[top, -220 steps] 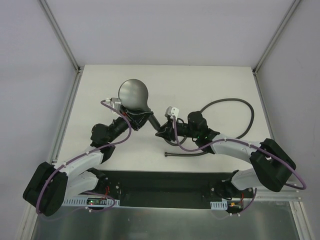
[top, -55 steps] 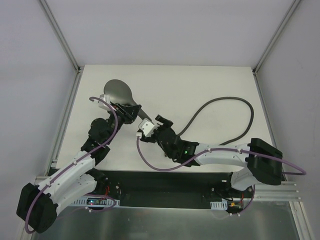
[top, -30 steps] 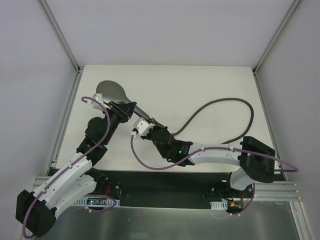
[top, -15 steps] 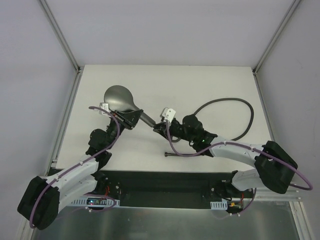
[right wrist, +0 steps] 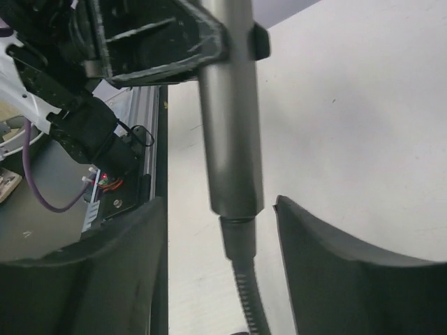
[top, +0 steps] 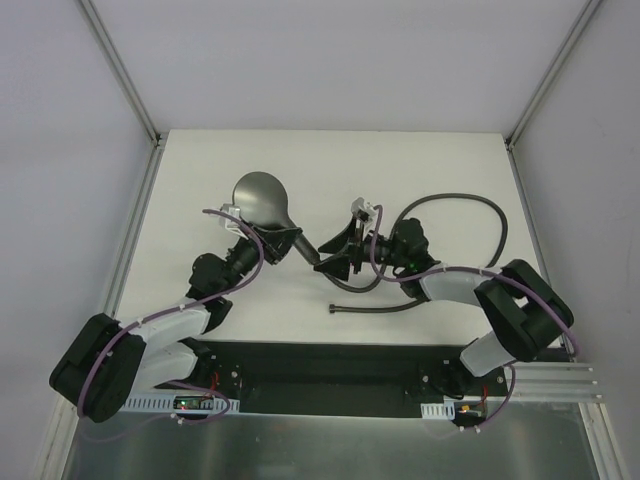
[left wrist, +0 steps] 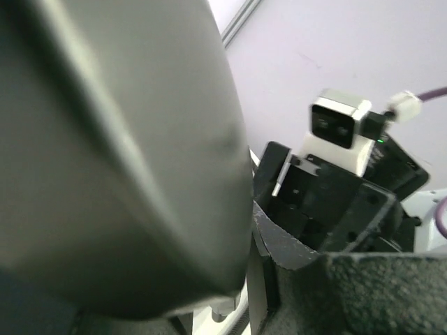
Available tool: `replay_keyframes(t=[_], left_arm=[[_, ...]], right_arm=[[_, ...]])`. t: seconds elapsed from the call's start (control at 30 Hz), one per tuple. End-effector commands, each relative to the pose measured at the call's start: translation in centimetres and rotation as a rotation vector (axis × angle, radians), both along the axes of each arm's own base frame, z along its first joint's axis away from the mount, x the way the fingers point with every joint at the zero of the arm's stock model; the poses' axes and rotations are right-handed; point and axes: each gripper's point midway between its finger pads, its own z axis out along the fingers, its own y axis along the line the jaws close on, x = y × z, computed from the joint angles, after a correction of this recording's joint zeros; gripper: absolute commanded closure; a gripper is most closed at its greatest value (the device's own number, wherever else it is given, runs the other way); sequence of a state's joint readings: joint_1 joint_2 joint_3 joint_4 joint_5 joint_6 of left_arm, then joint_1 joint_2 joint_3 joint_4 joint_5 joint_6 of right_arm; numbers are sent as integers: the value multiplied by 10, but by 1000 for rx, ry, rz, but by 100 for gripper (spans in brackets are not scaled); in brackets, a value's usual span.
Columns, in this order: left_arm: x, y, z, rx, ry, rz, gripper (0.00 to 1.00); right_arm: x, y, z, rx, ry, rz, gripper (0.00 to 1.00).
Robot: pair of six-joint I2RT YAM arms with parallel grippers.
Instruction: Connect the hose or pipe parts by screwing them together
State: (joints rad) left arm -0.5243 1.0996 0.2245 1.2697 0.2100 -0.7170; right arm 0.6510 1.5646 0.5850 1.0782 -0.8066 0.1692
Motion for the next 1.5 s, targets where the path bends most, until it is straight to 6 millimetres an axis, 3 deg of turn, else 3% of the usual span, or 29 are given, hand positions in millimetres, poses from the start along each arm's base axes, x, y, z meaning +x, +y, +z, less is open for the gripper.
replay_keyframes(t=[0.0, 0.03, 0.07, 0.13, 0.17, 0.2, 0.27, 0.33, 0.37, 0.5, 0.57, 0.83, 0.93, 0.97, 1.03, 1.07, 1.13, 1.17, 1.23, 1.27, 1.3, 1.33, 1.37, 1.4, 1.47], left_arm=[[-3, 6, 85, -83, -265, 43, 100], [3, 6, 77, -62, -223, 58, 100], [4, 9, 81, -66, -221, 77, 100], [10, 15, 82, -71, -186, 119, 100], [13, 15, 80, -49, -147, 127, 100], [16, 17, 80, -46, -128, 150, 100], [18, 20, 79, -37, -90, 169, 100], [19, 25, 80, -55, -65, 195, 100], [20, 29, 79, -60, -45, 214, 100], [22, 39, 79, -125, 35, 257, 100], [21, 40, 85, -149, 49, 259, 100], [23, 45, 81, -175, 160, 284, 100], [21, 46, 82, -186, 186, 286, 100], [20, 47, 85, -198, 185, 283, 100], [17, 45, 85, -214, 197, 263, 100], [15, 43, 86, -215, 194, 250, 100], [10, 39, 81, -199, 188, 220, 100], [7, 39, 92, -215, 130, 200, 100], [-7, 28, 86, -134, 0, 124, 100], [-9, 25, 85, -109, -44, 104, 100], [-13, 24, 92, -101, -117, 94, 100], [-17, 22, 91, -92, -146, 72, 100], [-20, 18, 78, -63, -161, 51, 100], [-26, 19, 92, -67, -273, 53, 100], [-33, 12, 82, -32, -336, 5, 100]], right_arm=[[7, -12, 44, 62, -204, -140, 23], [11, -17, 36, 12, -284, -188, 21], [7, -17, 21, -61, -271, -211, 19], [23, -30, 27, -123, -347, -375, 16], [17, -28, 19, -188, -404, -379, 16], [27, -38, 25, -228, -457, -486, 15], [21, -34, 27, -302, -567, -518, 14], [28, -40, 29, -375, -613, -606, 11], [22, -31, 40, -373, -650, -608, 11], [35, -30, 43, -519, -767, -734, 11], [31, -21, 48, -517, -805, -748, 12], [34, 8, 57, -577, -926, -801, 19], [33, 15, 60, -554, -936, -805, 32], [32, 17, 62, -537, -929, -802, 47], [29, 22, 66, -502, -930, -779, 64], [27, 23, 70, -482, -924, -774, 81], [24, 28, 74, -434, -911, -735, 94], [15, 33, 77, -361, -878, -671, 99], [17, 31, 71, -334, -805, -599, 99], [6, 38, 79, -262, -782, -501, 99], [0, 40, 74, -221, -698, -448, 99], [8, 33, 72, -220, -661, -432, 99], [6, 30, 74, -193, -632, -407, 99], [-11, 37, 70, -144, -606, -271, 99], [-3, 27, 73, -92, -498, -240, 99]])
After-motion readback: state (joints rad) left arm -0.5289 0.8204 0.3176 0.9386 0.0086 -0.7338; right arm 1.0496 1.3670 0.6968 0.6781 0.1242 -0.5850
